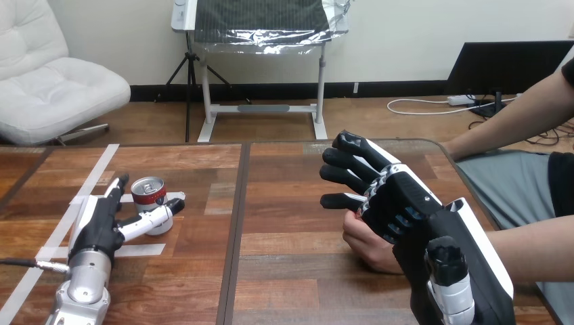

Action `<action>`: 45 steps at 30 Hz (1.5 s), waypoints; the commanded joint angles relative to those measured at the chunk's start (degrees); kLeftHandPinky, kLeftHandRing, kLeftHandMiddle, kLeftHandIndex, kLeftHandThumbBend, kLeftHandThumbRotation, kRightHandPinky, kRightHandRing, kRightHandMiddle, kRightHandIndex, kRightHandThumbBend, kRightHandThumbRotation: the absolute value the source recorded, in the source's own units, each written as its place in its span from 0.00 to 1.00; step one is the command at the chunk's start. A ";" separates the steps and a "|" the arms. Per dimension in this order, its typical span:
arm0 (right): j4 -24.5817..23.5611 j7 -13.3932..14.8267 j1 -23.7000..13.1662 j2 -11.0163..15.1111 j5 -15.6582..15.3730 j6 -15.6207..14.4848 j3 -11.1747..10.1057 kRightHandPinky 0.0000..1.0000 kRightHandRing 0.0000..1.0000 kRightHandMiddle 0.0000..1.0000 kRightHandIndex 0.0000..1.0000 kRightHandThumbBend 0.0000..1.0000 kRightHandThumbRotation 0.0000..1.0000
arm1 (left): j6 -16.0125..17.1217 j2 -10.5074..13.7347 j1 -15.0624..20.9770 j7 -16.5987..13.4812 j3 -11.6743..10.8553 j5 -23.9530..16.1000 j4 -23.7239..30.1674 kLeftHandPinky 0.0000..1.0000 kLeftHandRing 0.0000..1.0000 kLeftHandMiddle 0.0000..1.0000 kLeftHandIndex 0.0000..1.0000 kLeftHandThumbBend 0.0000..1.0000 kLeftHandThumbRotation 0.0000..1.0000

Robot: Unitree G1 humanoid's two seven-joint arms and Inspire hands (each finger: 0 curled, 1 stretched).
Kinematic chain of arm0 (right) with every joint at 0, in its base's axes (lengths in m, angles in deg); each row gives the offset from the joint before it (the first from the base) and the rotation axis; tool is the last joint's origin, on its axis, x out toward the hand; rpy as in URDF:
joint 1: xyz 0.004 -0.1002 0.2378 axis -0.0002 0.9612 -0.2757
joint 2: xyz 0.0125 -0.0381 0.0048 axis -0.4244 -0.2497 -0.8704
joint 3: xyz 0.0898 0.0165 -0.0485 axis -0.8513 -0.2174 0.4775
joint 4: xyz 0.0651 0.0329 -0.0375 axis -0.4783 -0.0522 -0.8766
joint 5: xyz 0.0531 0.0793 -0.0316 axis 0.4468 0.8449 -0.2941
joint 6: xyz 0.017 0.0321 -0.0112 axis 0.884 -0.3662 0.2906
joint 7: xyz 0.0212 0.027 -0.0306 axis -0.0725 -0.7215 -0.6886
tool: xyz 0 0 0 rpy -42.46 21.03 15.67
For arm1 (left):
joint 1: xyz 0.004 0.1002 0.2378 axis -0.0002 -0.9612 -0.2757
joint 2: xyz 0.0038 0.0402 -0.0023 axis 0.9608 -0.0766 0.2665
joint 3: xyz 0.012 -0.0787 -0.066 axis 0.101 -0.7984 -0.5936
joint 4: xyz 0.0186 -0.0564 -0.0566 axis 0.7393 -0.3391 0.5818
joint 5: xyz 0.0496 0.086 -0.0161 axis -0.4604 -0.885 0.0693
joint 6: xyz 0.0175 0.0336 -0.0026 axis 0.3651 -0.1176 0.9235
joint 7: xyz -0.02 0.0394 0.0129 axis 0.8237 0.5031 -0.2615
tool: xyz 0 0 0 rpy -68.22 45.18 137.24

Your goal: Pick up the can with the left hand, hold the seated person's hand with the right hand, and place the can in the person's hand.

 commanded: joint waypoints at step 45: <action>-3.53 -0.34 -1.30 -0.09 1.35 0.83 -1.00 0.77 0.85 0.86 0.88 0.97 0.93 | -3.69 -0.92 8.42 -0.25 1.57 0.71 -2.11 0.79 0.86 0.89 0.89 0.80 0.36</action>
